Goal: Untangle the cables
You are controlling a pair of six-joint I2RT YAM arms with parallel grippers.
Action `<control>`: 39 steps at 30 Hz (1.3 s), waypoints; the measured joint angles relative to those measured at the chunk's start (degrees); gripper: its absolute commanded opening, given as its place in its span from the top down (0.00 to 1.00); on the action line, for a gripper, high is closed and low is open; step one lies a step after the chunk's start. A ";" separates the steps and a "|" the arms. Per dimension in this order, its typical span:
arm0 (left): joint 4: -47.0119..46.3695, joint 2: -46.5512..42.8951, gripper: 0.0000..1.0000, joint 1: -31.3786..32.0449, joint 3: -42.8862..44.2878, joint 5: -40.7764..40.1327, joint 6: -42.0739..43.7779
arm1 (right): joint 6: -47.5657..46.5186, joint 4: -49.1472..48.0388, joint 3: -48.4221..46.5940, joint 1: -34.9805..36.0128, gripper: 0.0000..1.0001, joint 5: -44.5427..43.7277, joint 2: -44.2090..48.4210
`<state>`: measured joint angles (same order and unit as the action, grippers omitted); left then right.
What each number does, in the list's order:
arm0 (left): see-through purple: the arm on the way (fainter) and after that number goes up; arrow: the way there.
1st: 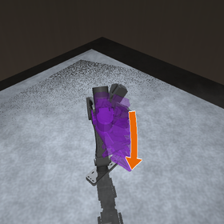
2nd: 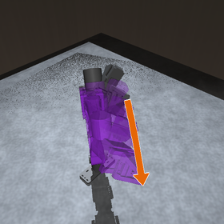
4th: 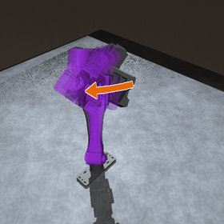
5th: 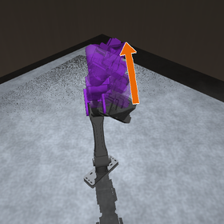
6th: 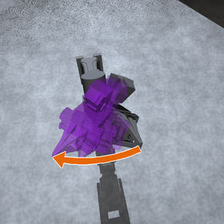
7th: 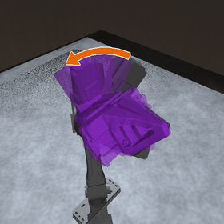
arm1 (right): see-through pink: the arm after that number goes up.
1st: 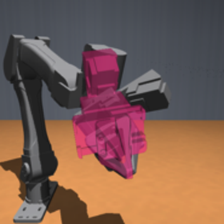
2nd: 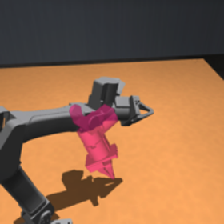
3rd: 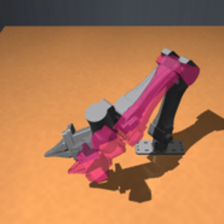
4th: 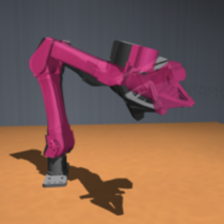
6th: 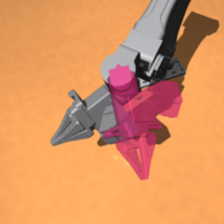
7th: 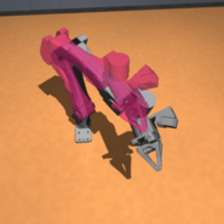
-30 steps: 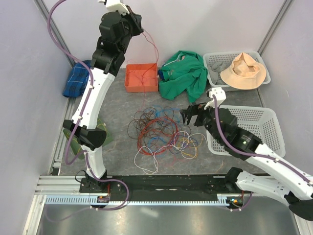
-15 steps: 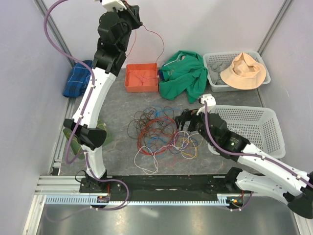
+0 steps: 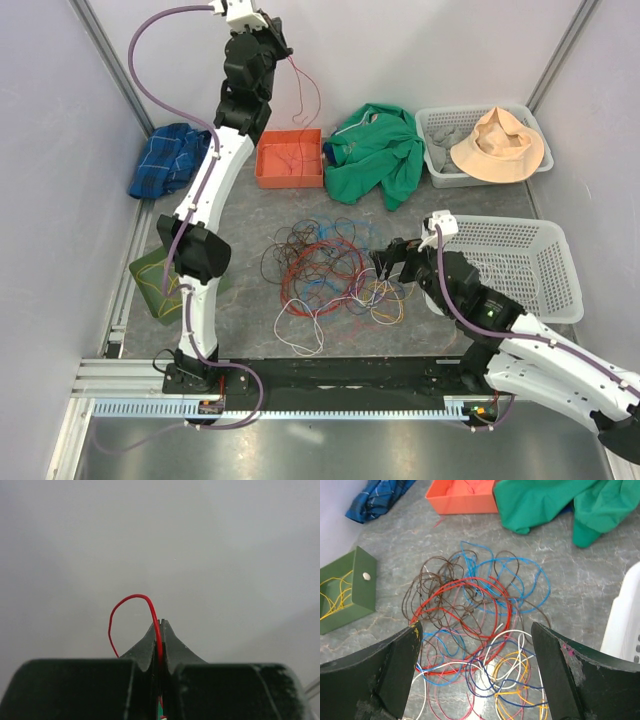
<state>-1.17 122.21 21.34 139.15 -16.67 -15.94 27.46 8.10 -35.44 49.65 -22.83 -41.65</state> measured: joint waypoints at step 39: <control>-46.97 13.33 0.98 -3.74 3.45 -5.42 10.10 | 0.74 -4.57 9.29 0.00 0.02 -1.64 3.96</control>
<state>-48.14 135.55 17.61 142.61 -22.09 -5.85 28.21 3.53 -26.15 49.65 -24.47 -37.69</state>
